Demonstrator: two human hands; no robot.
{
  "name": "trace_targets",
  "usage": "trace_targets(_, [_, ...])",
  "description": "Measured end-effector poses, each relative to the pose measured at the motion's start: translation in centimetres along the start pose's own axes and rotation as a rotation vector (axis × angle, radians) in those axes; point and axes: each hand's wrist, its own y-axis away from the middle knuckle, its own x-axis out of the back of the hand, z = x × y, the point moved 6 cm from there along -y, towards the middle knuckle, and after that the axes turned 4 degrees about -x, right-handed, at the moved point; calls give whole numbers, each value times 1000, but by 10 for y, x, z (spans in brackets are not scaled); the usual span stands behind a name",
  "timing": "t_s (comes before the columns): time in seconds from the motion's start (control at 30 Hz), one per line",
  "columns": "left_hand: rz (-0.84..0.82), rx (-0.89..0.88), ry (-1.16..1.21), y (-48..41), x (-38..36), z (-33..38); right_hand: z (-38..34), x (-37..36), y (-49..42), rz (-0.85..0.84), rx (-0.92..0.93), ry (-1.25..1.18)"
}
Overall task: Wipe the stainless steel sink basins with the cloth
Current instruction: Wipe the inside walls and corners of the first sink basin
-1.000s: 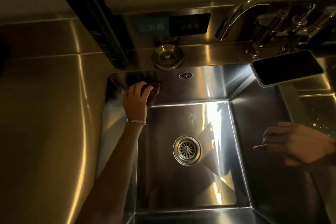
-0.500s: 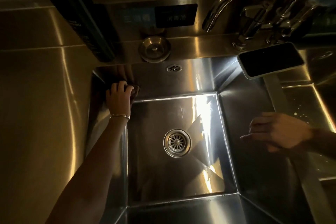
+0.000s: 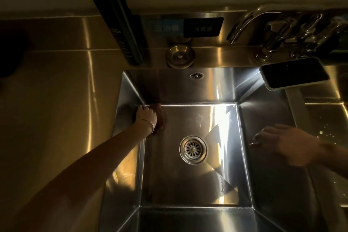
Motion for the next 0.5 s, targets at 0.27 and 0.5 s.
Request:
trace_targets(0.27, [494, -626, -17, 122, 23, -65, -76, 13, -177, 100, -111, -216])
trace_targets(0.5, [722, -599, 164, 124, 14, -67, -102, -20, -308, 119, -334, -577])
